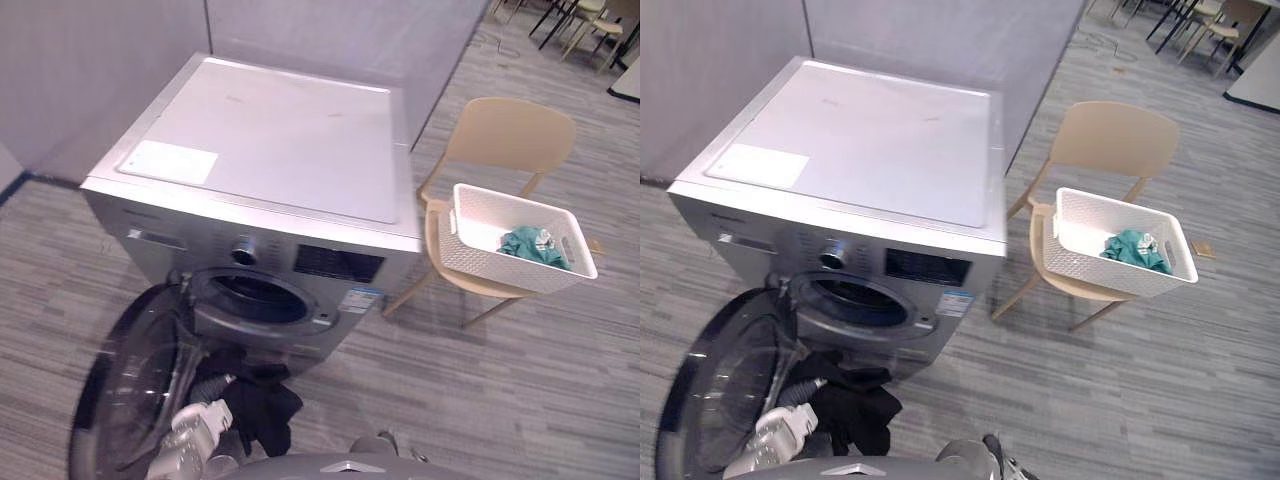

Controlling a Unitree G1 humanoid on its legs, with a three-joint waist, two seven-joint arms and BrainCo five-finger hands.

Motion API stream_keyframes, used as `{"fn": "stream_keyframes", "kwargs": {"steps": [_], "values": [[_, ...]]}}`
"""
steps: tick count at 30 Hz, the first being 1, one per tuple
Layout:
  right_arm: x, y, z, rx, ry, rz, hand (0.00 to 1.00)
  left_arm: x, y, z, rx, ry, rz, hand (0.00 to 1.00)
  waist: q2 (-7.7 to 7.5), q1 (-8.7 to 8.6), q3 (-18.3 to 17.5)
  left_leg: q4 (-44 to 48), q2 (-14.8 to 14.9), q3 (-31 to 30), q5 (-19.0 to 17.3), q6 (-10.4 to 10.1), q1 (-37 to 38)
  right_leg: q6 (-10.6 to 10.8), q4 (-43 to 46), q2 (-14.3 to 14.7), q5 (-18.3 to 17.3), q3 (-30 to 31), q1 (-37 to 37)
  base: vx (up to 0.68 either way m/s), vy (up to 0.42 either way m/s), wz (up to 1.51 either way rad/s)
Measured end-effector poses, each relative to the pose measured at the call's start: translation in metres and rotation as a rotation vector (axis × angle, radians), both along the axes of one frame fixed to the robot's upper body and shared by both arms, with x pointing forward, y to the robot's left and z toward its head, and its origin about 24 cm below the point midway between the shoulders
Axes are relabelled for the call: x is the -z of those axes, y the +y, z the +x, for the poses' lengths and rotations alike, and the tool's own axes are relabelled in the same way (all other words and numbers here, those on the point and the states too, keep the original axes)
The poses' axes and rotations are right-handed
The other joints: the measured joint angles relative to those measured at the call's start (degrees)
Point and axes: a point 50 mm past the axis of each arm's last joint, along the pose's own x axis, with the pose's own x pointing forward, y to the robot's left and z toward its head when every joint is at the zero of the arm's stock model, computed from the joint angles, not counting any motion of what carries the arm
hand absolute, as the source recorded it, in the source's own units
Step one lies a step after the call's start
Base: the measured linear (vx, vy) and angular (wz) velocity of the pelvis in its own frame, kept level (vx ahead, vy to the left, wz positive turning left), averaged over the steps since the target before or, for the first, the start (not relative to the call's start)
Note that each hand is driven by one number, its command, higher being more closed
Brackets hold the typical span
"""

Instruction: Pick up the laundry basket with both hands and put the clothes into the washing machine.

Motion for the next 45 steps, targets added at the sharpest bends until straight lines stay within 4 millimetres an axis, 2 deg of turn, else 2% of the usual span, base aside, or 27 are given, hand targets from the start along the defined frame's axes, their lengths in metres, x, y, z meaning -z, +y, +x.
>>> {"fn": "stream_keyframes", "kwargs": {"steps": [1, 2, 3, 4, 5, 6, 8, 10, 11, 12, 14, 19, 25, 28, 30, 31, 33, 34, 36, 37, 40, 42, 43, 45], "values": [[-0.001, 0.003, 0.007, -0.019, -0.016, 0.005, 0.0, -0.001, 0.002, 0.001, -0.002, -0.004, 0.005, 1.0, 0.36, -0.02, 0.23, -1.1, -0.12, 1.89, 0.43, 0.79, 0.81, -0.45, 4.96, 0.11, -2.92, -2.1, -1.86, 0.15, 0.433, -0.82], [-0.004, 0.001, 0.019, -0.048, -0.046, -0.008, 0.0, -0.001, 0.002, 0.001, -0.006, -0.007, 0.005, 1.0, 1.35, 0.06, 0.89, -4.24, -0.87, 4.7, 1.4, 2.89, 4.29, 2.27, 12.59, 0.99, -9.7, -6.2, -3.39, 0.22, 0.593, -0.88], [-0.007, -0.003, 0.029, -0.078, -0.07, -0.026, 0.0, -0.001, 0.001, -0.001, -0.007, -0.007, 0.0, 1.0, 2.54, 0.08, 1.61, -7.31, -1.62, 6.96, 2.36, 4.48, 7.8, 4.12, 17.12, 3.34, -15.18, -9.72, -2.77, 0.2, 0.559, -0.89], [-0.009, -0.004, 0.034, -0.091, -0.083, -0.032, 0.0, -0.001, 0.0, -0.001, -0.007, -0.011, -0.002, 1.0, 3.07, 0.08, 1.9, -8.75, -2.07, 7.93, 2.73, 5.09, 9.25, 4.63, 18.69, 5.09, -17.49, -10.92, -2.27, 0.16, 0.466, -0.77], [-0.011, -0.004, 0.04, -0.095, -0.109, -0.041, 0.0, -0.002, -0.001, 0.0, -0.006, -0.015, -0.004, 1.0, 3.73, 0.06, 2.41, -11.71, -3.36, 9.13, 3.32, 6.11, 11.86, 5.55, 18.91, 8.77, -20.44, -13.03, -0.6, 0.08, 0.275, -0.52], [-0.012, -0.003, 0.043, -0.098, -0.12, -0.038, 0.0, -0.002, -0.001, 0.001, -0.006, -0.018, -0.006, 1.0, 3.71, -0.17, 2.87, -13.6, -5.01, 9.95, 3.75, 6.88, 13.59, 5.83, 17.08, 11.76, -22.52, -15.61, 1.51, 0.08, 0.223, -0.4], [-0.012, -0.003, 0.043, -0.099, -0.124, -0.038, 0.0, -0.004, -0.005, 0.005, -0.014, -0.031, -0.022, 1.0, 3.19, 0.09, 3.44, -14.09, -6.88, 11.5, 3.62, 7.45, 15.34, 4.78, 9.83, 13.81, -24.22, -19.78, 5.28, 0.05, 0.101, -0.43], [-0.012, -0.002, 0.044, -0.113, -0.127, -0.04, 0.0, -0.003, -0.009, 0.005, -0.02, -0.03, -0.036, 1.0, 3.71, 0.33, 3.66, -14.65, -8.05, 12.35, 3.61, 7.52, 15.99, 5.09, 2.62, 14.23, -23.93, -19.57, 8.77, 0.02, 0.023, -0.45], [-0.014, -0.005, 0.045, -0.123, -0.129, -0.05, 0.0, -0.003, -0.014, 0.005, -0.021, -0.03, -0.05, 1.0, 4.67, -0.03, 4.0, -15.26, -7.7, 12.29, 3.71, 7.62, 16.34, 5.44, 0.03, 15.22, -22.34, -19.46, 9.88, -0.02, -0.034, -0.15], [-0.013, -0.006, 0.043, -0.125, -0.122, -0.051, 0.0, -0.002, -0.018, 0.005, -0.018, -0.03, -0.063, 1.0, 4.78, -0.11, 3.88, -15.83, -7.42, 12.14, 4.34, 7.32, 16.53, 5.25, -3.49, 16.39, -20.51, -19.18, 11.32, -0.02, -0.031, -0.12], [-0.012, -0.006, 0.04, -0.126, -0.12, -0.047, 0.0, -0.001, -0.021, 0.003, -0.017, -0.027, -0.075, 1.0, 4.64, 0.03, 3.89, -17.87, -7.18, 12.09, 4.97, 6.92, 17.81, 4.95, -5.87, 17.43, -19.37, -19.21, 12.67, -0.02, -0.038, -0.06], [-0.01, -0.005, 0.035, -0.132, -0.109, -0.033, 0.0, 0.004, -0.028, -0.004, 0.016, 0.002, -0.072, 1.0, 4.47, 0.01, 3.73, -23.21, -7.62, 11.5, 8.13, 6.54, 19.93, 4.28, -10.69, 18.73, -16.52, -19.89, 14.82, -0.04, -0.039, 0.05], [-0.007, -0.004, 0.025, -0.125, -0.085, -0.028, 0.0, 0.01, -0.035, -0.009, 0.072, 0.037, -0.07, 1.0, 4.6, -0.21, 3.77, -27.19, -8.26, 9.16, 11.15, 6.64, 19.61, 3.96, -11.89, 18.98, -15.14, -21.4, 13.92, -0.09, -0.008, 0.15], [-0.011, -0.008, 0.035, -0.131, -0.118, -0.048, 0.0, 0.01, -0.042, -0.005, 0.114, 0.044, -0.072, 1.0, 5.12, -0.37, 4.95, -24.13, -7.98, 9.16, 11.69, 6.74, 13.64, 3.41, -6.68, 17.91, -16.0, -20.99, 7.02, -0.13, 0.005, -0.02], [-0.021, -0.011, 0.058, -0.147, -0.193, -0.079, 0.0, -0.002, -0.049, 0.021, 0.152, -0.027, -0.068, 1.0, 5.08, -0.73, 10.01, -16.2, -7.39, 9.49, 9.57, 7.36, 6.47, 2.89, 4.01, 15.54, -19.66, -19.91, -1.29, -0.27, -0.003, -0.03], [-0.024, -0.011, 0.065, -0.155, -0.22, -0.09, 0.0, -0.006, -0.051, 0.028, 0.16, -0.047, -0.067, 1.0, 4.97, -0.63, 11.18, -13.27, -7.04, 9.95, 8.43, 7.38, 4.27, 2.83, 6.94, 14.99, -20.72, -19.31, -3.64, -0.28, -0.026, -0.25], [-0.046, -0.013, 0.097, -0.181, -0.369, -0.138, 0.0, -0.024, -0.054, 0.056, 0.158, -0.134, -0.071, 1.0, 4.72, -0.75, 14.44, -1.06, -3.95, 11.67, 2.69, 7.03, -5.31, 2.55, 16.19, 14.84, -24.16, -16.49, -13.24, -0.31, -0.044, -0.56], [-0.054, -0.014, 0.106, -0.173, -0.424, -0.147, 0.0, -0.031, -0.053, 0.064, 0.153, -0.166, -0.071, 1.0, 4.64, -0.84, 15.26, 1.34, -3.06, 12.17, 1.65, 7.24, -7.27, 2.35, 17.73, 15.02, -24.49, -16.15, -15.23, -0.29, -0.044, -0.64], [-0.087, -0.02, 0.132, -0.12, -0.627, -0.192, 0.0, -0.067, -0.055, 0.095, 0.138, -0.323, -0.088, 1.0, 4.17, -1.43, 17.93, 7.73, 0.08, 13.39, -0.03, 7.23, -14.45, 2.19, 22.3, 15.9, -24.95, -14.93, -22.64, -0.27, -0.051, -0.53], [-0.1, -0.024, 0.137, -0.107, -0.692, -0.227, 0.0, -0.084, -0.057, 0.108, 0.126, -0.395, -0.105, 1.0, 3.77, -1.59, 18.32, 11.37, 1.24, 13.49, -0.98, 7.23, -18.73, 1.32, 25.62, 15.84, -25.65, -14.7, -26.9, -0.2, -0.051, -0.33], [-0.116, -0.027, 0.144, -0.081, -0.759, -0.266, 0.0, -0.117, -0.059, 0.133, 0.1, -0.518, -0.128, 1.0, 2.87, -1.65, 19.33, 18.36, 3.86, 13.45, -3.35, 7.03, -25.68, -0.24, 31.65, 16.22, -27.4, -14.03, -34.16, -0.07, -0.045, -0.28], [-0.126, -0.03, 0.148, -0.065, -0.805, -0.287, 0.0, -0.14, -0.059, 0.149, 0.085, -0.592, -0.136, 1.0, 2.78, -1.54, 20.41, 23.27, 6.18, 13.3, -4.87, 6.84, -29.52, -1.1, 35.27, 17.24, -28.15, -13.54, -38.0, -0.05, -0.08, -0.46], [-0.135, -0.032, 0.15, -0.027, -0.849, -0.293, 0.0, -0.162, -0.056, 0.16, 0.053, -0.667, -0.149, 1.0, 2.84, -1.76, 20.55, 27.39, 8.03, 12.78, -6.46, 6.67, -33.86, -1.52, 38.36, 18.07, -28.81, -13.31, -42.2, -0.04, -0.068, -0.39], [-0.139, -0.036, 0.149, 0.018, -0.866, -0.306, 0.0, -0.181, -0.055, 0.171, 0.031, -0.724, -0.163, 1.0, 2.9, -1.8, 20.92, 29.96, 9.1, 12.29, -7.32, 6.64, -36.67, -1.93, 40.38, 18.54, -29.34, -13.24, -44.9, -0.04, -0.057, -0.27]]}}
